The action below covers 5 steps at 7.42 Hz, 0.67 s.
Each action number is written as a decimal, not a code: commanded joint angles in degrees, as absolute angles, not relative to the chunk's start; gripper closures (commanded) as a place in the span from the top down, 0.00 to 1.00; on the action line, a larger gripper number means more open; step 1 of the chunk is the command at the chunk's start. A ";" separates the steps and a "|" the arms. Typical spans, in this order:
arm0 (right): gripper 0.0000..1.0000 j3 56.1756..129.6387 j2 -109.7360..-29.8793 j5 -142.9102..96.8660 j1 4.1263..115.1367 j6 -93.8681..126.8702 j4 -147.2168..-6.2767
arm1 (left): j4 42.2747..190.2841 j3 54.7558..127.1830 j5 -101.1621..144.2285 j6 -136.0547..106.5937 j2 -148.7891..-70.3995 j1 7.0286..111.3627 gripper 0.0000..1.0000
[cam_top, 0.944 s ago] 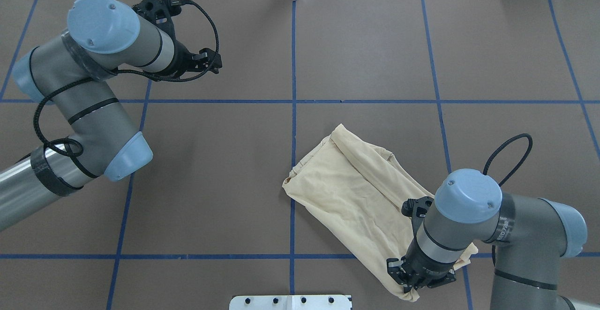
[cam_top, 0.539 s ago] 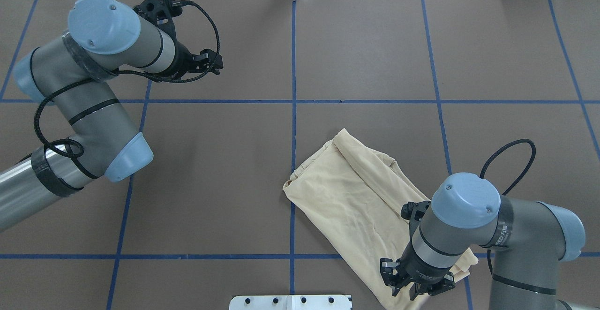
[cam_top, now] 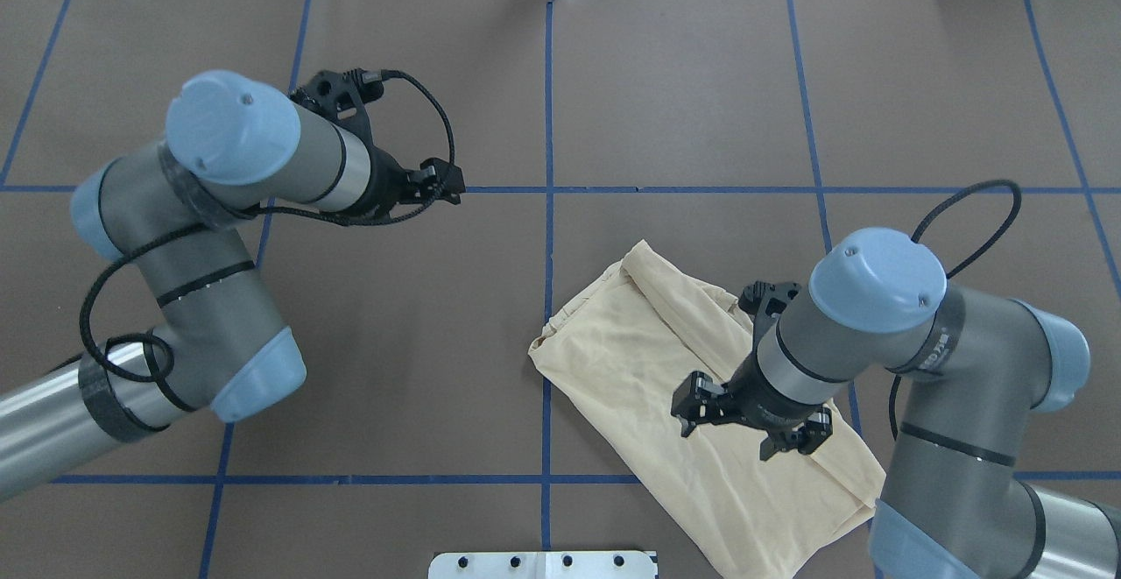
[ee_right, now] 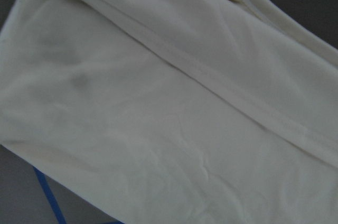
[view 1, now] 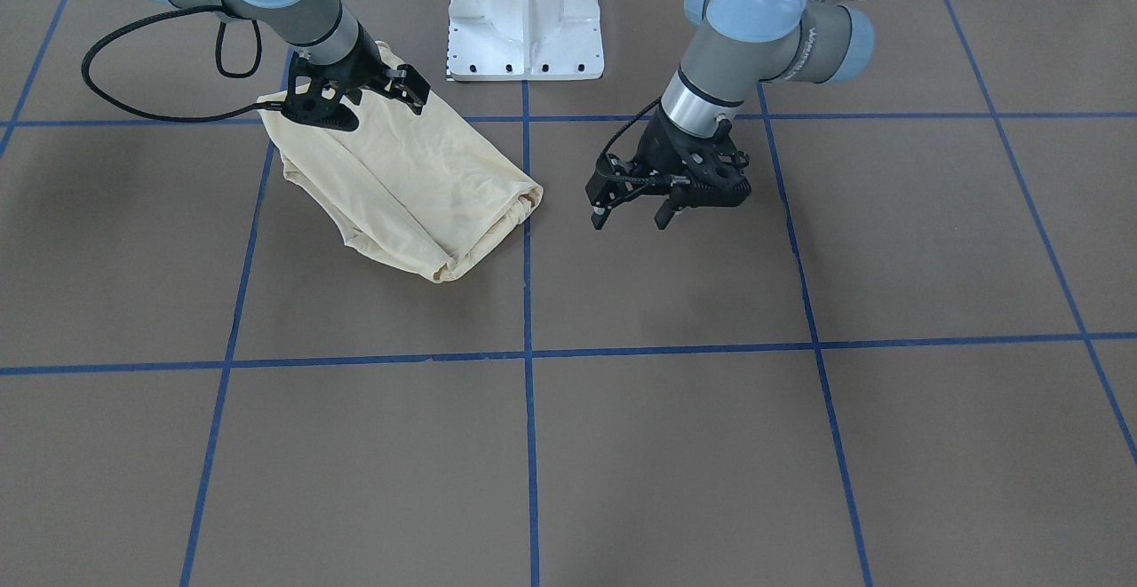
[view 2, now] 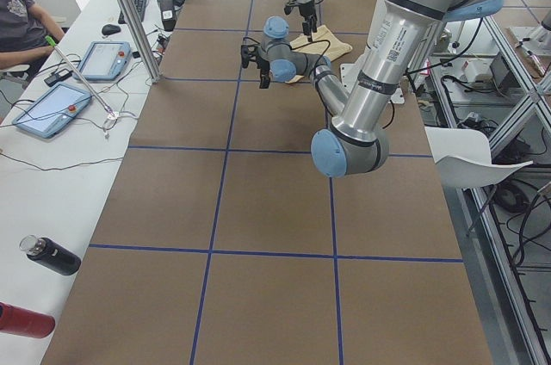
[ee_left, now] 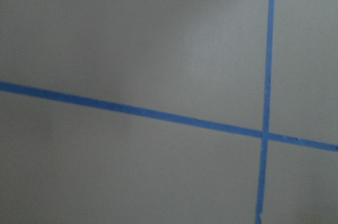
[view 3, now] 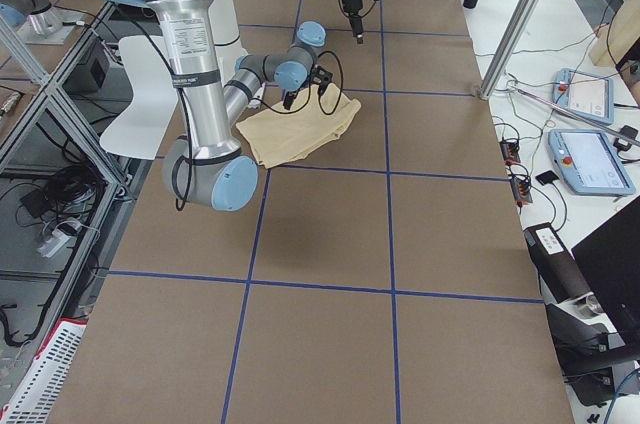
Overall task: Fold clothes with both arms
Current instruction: 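Release the shirt and raise the right gripper while the left gripper reaches the shirt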
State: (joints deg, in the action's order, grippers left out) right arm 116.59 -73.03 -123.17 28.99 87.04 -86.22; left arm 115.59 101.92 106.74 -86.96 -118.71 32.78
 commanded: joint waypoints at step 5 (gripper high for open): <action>1.00 113.12 -64.78 -114.52 34.01 82.88 -86.13 | 127.79 91.97 99.93 -96.07 -122.85 21.01 1.00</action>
State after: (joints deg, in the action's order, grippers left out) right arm 113.47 -65.62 -115.26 34.01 83.18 -86.15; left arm 125.92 95.96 100.17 -95.99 -120.43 21.26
